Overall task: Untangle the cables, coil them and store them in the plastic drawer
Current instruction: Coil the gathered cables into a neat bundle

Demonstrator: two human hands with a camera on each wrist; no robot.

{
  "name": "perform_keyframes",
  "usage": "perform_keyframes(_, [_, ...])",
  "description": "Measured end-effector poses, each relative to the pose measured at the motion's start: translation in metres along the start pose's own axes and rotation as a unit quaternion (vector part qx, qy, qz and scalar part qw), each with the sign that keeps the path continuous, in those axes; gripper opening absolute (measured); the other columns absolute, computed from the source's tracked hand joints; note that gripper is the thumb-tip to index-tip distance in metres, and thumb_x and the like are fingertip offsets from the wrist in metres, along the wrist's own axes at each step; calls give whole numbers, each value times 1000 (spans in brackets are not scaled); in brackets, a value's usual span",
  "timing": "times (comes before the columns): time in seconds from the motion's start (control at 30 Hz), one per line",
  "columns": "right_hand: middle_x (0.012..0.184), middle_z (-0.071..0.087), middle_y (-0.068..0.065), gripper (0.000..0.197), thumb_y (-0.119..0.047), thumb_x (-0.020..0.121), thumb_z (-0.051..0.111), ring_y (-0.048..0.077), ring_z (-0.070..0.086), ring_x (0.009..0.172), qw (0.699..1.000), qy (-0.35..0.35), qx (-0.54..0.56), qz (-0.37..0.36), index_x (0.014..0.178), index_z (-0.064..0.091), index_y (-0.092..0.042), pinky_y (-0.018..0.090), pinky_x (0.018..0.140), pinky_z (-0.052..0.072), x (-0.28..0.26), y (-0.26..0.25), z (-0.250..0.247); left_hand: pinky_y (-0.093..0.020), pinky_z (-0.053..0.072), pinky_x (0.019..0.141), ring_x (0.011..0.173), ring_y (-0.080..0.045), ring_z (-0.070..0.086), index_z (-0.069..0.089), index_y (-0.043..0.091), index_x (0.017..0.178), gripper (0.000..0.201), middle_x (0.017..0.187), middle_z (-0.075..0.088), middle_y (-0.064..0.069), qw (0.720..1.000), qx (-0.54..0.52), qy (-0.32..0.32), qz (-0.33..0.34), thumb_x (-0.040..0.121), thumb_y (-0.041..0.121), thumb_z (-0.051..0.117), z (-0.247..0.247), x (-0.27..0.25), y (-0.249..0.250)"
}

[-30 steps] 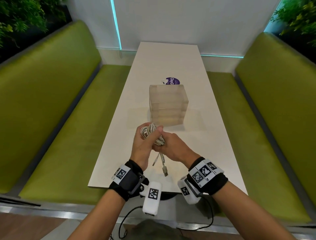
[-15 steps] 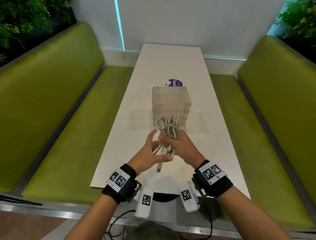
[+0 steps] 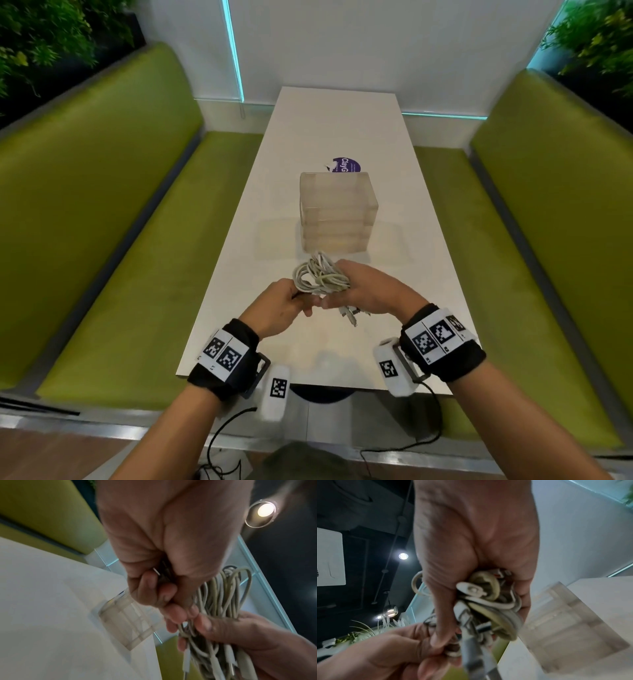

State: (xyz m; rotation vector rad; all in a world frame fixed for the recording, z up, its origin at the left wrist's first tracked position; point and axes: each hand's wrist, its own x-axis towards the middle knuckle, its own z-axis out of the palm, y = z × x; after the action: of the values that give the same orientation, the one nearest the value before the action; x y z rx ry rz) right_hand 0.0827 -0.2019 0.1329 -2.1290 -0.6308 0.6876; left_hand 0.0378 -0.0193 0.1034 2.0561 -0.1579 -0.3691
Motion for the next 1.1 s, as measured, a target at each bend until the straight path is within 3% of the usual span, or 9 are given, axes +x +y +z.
perform_keyframes(0.1, [92, 71, -4, 26, -13, 75, 74, 12, 65, 86, 999, -3, 49, 9, 95, 64, -26, 28, 78, 51, -2, 1, 5, -18, 42, 62, 63, -3, 54, 60, 24, 94, 15, 80, 64, -1, 999, -30, -17, 15, 92, 10, 57, -2, 0, 6])
perform_keyframes(0.17, [83, 70, -4, 20, -12, 73, 77, 10, 65, 76, 997, -2, 78, 21, 88, 67, -20, 27, 75, 50, -5, 5, 9, -26, 49, 72, 74, -12, 61, 46, 21, 115, 42, 93, 69, -4, 993, -118, 11, -1, 83, 6, 68, -2, 0, 7])
perform_keyframes(0.3, [76, 69, 10, 16, -16, 71, 79, 22, 64, 72, 983, 92, 155, 28, 83, 70, -11, 43, 73, 52, -5, 15, 12, -30, 49, 73, 65, -11, 60, 28, 29, 130, 75, 81, 62, -3, 970, -215, 111, -9, 76, 9, 77, 0, 6, 6])
perform_keyframes(0.47, [78, 68, 14, 21, -14, 72, 78, 24, 64, 72, 950, 160, 269, 19, 90, 69, -7, 38, 69, 50, -3, 17, 25, -43, 41, 104, 103, -18, 66, 23, 32, 135, 105, 118, 62, -10, 907, -394, 151, -5, 53, 35, 90, 6, 7, -5])
perform_keyframes(0.63, [75, 66, 18, 25, -14, 71, 78, 30, 59, 71, 891, 243, 383, 20, 83, 67, 5, 44, 70, 44, 1, 17, 39, -40, 47, 98, 123, -28, 51, 25, 27, 137, 119, 118, 57, -6, 795, -570, 205, -31, 41, 46, 92, 13, 9, -22])
perform_keyframes(0.73, [73, 66, 17, 22, -8, 74, 77, 27, 61, 69, 882, 263, 391, 19, 85, 66, 7, 38, 68, 47, 1, 17, 36, -41, 46, 99, 127, -29, 49, 33, 24, 135, 119, 122, 59, -5, 822, -542, 174, -34, 36, 54, 91, 14, 4, -25])
perform_keyframes(0.83, [71, 67, 10, 10, -7, 75, 75, 20, 61, 65, 917, 216, 334, 26, 82, 69, -4, 30, 61, 48, 0, 12, 41, -41, 44, 101, 113, -18, 61, 35, 32, 129, 112, 106, 67, -1, 859, -497, 120, -7, 35, 52, 93, 17, 6, -12])
perform_keyframes(0.97, [78, 69, 11, 14, -11, 73, 71, 19, 64, 71, 966, 83, 242, 48, 86, 69, -16, 35, 69, 54, 2, 7, 54, -28, 54, 74, 89, -15, 69, 30, 36, 137, 105, 99, 67, -7, 907, -405, 111, 0, 53, 21, 91, 19, 13, 5])
perform_keyframes(1.1, [85, 69, 12, 23, -6, 76, 66, 21, 63, 77, 981, 36, 187, 25, 97, 66, -16, 41, 75, 52, 2, -1, 45, -40, 57, 80, 98, -30, 67, 53, 30, 124, 70, 102, 70, -15, 902, -405, 151, -6, 65, 7, 84, 27, 14, 4])
